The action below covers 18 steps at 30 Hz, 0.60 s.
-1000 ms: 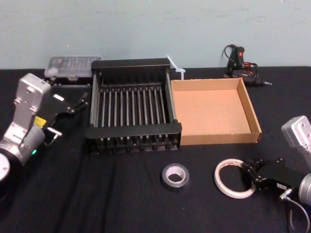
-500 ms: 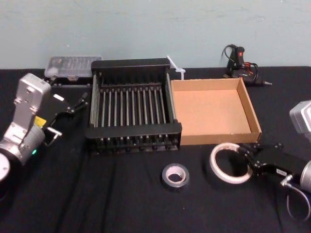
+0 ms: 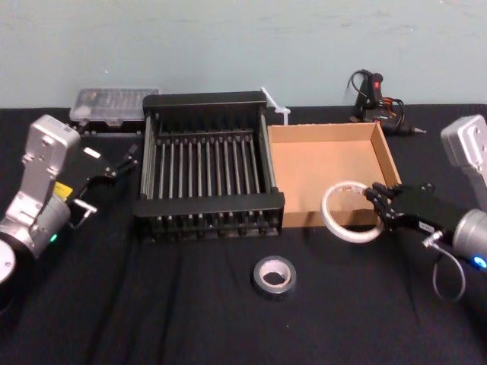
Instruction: Pick up the white tape and place it into the black box , Pick up the silver tape and place it into the brown box.
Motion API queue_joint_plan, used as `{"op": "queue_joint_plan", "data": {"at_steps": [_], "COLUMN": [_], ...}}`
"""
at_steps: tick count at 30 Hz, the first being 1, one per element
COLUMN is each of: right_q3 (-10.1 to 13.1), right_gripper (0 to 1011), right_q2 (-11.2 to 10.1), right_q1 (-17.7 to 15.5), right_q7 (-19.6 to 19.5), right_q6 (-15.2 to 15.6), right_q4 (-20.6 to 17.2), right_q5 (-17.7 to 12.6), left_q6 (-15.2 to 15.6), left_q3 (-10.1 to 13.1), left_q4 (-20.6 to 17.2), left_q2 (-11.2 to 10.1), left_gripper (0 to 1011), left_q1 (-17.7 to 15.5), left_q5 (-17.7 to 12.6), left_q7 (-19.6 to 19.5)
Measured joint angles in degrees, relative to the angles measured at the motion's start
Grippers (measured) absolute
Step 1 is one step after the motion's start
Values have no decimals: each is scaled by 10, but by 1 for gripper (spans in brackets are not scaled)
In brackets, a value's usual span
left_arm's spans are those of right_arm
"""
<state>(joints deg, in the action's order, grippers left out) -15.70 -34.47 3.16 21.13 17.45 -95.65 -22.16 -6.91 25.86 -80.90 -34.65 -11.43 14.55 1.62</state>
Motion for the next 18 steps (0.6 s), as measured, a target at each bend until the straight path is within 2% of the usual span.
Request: {"op": "queue_joint_plan", "data": {"at_steps": [10, 18], "right_q3": [-23, -43], "right_gripper": [90, 88], "right_q2": [29, 50], "right_q1": [63, 111], "right_q7": [-4, 13], "right_q6": [3, -1], "right_q4": [35, 62], "right_q5": [32, 50], "left_q6": [0, 0], "left_q3": [0, 0], "left_q4": [0, 0], "left_q2": [0, 0], "left_gripper": [1001, 1001], "left_q1": [0, 0], "left_q5": [0, 0], "left_q7": [0, 0]}}
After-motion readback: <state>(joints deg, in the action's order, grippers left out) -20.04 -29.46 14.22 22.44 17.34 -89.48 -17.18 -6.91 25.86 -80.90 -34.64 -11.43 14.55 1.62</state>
